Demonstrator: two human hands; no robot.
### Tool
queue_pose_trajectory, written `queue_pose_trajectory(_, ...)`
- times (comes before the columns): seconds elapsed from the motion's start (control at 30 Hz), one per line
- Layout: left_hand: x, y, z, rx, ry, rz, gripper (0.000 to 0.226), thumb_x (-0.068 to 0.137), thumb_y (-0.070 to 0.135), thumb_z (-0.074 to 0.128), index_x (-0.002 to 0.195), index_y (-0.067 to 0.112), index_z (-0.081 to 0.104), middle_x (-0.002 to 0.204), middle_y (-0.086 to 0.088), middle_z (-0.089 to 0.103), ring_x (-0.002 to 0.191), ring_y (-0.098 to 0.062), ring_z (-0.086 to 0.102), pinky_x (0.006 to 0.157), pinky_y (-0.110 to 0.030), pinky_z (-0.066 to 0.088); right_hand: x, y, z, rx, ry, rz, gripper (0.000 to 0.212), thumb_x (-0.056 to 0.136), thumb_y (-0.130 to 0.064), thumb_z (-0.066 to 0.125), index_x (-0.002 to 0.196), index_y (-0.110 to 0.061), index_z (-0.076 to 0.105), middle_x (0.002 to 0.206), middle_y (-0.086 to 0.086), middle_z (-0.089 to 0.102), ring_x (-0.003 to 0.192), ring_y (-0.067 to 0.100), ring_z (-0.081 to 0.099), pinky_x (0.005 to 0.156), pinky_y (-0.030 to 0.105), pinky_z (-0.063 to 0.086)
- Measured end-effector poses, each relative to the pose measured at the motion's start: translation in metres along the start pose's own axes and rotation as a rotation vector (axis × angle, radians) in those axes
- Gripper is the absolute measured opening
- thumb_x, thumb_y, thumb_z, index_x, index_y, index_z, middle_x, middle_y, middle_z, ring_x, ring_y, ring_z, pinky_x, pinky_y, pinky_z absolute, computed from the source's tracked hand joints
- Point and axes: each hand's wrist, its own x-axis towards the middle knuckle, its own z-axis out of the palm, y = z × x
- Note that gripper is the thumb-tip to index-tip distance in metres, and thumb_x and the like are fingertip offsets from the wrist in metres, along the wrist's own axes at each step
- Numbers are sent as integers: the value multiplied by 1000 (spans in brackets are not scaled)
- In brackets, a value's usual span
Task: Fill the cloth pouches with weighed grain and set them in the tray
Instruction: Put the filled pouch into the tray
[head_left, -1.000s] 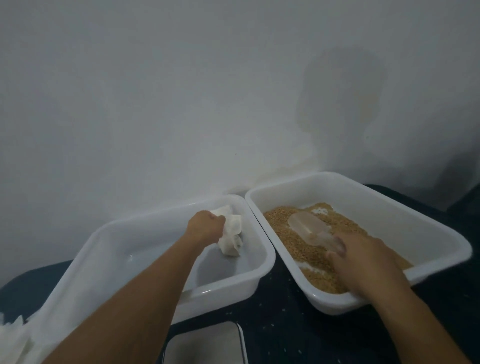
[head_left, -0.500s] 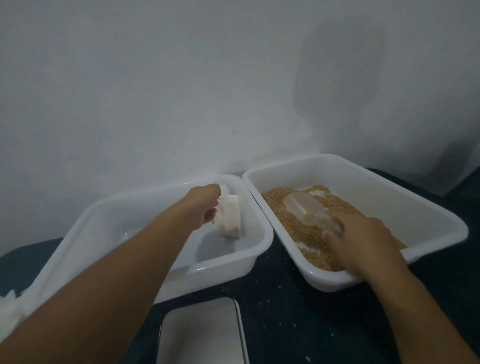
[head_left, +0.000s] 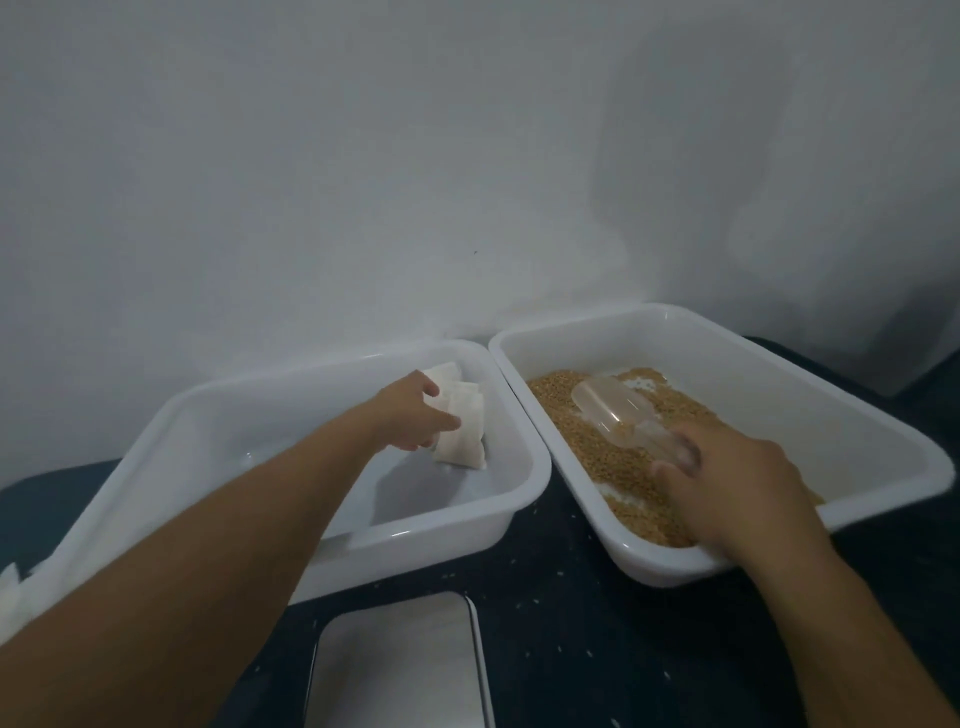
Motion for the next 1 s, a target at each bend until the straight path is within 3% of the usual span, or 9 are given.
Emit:
queue_pose_trajectory(0.1,10,3,14,82,77,25,29,94,33,71,101,24,45,93,-4,62,61,-15,67,40,-18,49,-1,1,0,17,16,-5,33,97,-42,66,127,-28,64,75,-17,41,64,3,37,67,31,35)
queue_pose_trajectory(0.2,19,7,23,79,114,32,28,93,20,68,80,25,44,85,-4,58,60,-21,67,57,-33,61,-2,1,1,50,26,-21,31,97,-42,66,126,-30,64,74,-21,41,65,0,40,66,29,35)
queue_pose_trajectory(0.33,25,10,28,-20,55,5,28,89,18,74,82,23,47,83,-4,59,60,-18,65,52,-25,54,-1,2,1,45,27,-25,28,98,-43,64,122,-30,63,77,-18,46,69,5,46,68,30,37)
queue_pose_trajectory(0.43,28,9,28,-33,84,-23,22,90,13,69,79,17,50,77,-8,62,71,-29,70,64,-31,57,-1,2,1,44,24,-29,30,98,-42,63,125,-29,64,78,-16,46,73,10,47,71,30,37)
queue_pose_trajectory(0.57,29,9,25,-72,154,-51,25,90,6,65,69,12,54,77,-11,63,94,-36,75,85,-44,63,-2,3,1,46,29,-29,33,98,-43,64,127,-29,64,75,-19,41,67,2,41,70,28,36)
queue_pose_trajectory(0.7,27,14,23,-45,230,-72,7,83,4,67,89,1,67,99,-22,74,100,-37,73,91,-45,61,-3,2,0,60,20,-18,31,98,-42,64,126,-28,65,76,-17,43,69,7,43,70,29,37)
queue_pose_trajectory(0.77,29,14,24,-128,231,-101,27,84,9,71,107,-4,67,106,-22,73,96,-37,74,90,-45,61,-3,1,0,58,8,-11,30,98,-42,64,125,-27,65,78,-15,44,72,10,45,71,29,38)
queue_pose_trajectory(0.87,21,19,21,-396,110,-162,39,86,22,82,116,7,61,110,-10,63,83,-21,70,73,-34,64,-2,2,-1,44,-14,-1,30,98,-42,64,124,-26,64,78,-15,43,73,11,45,71,30,38)
queue_pose_trajectory(1.0,-1,19,-7,-420,69,-160,40,89,32,81,114,10,60,99,-5,59,74,-15,60,59,-24,55,-3,0,-2,20,-27,25,36,98,-44,64,129,-27,62,81,-12,45,75,12,45,73,31,37)
